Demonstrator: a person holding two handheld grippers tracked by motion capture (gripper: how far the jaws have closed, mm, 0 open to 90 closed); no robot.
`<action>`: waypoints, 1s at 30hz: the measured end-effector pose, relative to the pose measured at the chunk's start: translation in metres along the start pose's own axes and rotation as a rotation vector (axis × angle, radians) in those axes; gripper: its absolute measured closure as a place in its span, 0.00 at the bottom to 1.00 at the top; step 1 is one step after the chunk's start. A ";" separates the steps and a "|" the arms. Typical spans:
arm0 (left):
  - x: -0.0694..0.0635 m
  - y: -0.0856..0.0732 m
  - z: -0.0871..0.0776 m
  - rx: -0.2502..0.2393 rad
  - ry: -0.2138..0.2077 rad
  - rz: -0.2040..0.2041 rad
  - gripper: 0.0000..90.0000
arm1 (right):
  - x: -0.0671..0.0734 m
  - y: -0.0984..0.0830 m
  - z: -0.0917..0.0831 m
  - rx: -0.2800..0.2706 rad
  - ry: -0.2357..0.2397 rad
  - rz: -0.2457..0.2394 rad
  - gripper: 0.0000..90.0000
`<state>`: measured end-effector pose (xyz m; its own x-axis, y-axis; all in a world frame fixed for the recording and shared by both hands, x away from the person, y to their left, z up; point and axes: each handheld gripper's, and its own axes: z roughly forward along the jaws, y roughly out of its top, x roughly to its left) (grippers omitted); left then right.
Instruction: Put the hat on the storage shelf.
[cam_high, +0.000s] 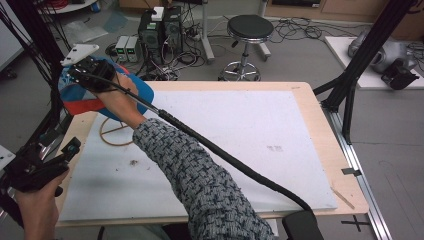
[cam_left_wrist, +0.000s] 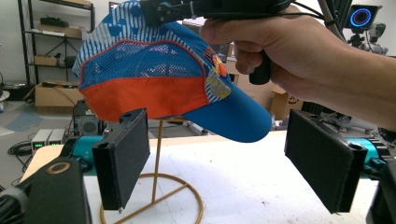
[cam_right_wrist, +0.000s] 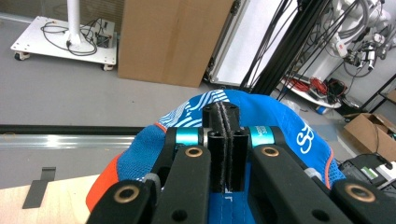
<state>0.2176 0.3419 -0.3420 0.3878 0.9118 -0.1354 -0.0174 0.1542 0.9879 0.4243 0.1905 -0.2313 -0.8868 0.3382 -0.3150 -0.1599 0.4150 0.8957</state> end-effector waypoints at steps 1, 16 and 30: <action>0.000 0.000 0.000 0.000 0.000 -0.001 0.25 | 0.000 0.000 0.000 0.000 0.000 0.000 1.00; 0.000 -0.001 0.001 0.005 -0.007 -0.001 0.25 | -0.020 0.008 0.001 -0.049 -0.043 0.035 1.00; 0.003 0.002 -0.007 -0.018 0.005 -0.009 0.25 | 0.003 0.022 0.019 0.005 -0.006 0.009 1.00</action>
<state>0.2117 0.3475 -0.3405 0.3832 0.9123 -0.1443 -0.0309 0.1688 0.9852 0.4259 0.2165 -0.2181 -0.8856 0.3468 -0.3088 -0.1498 0.4160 0.8969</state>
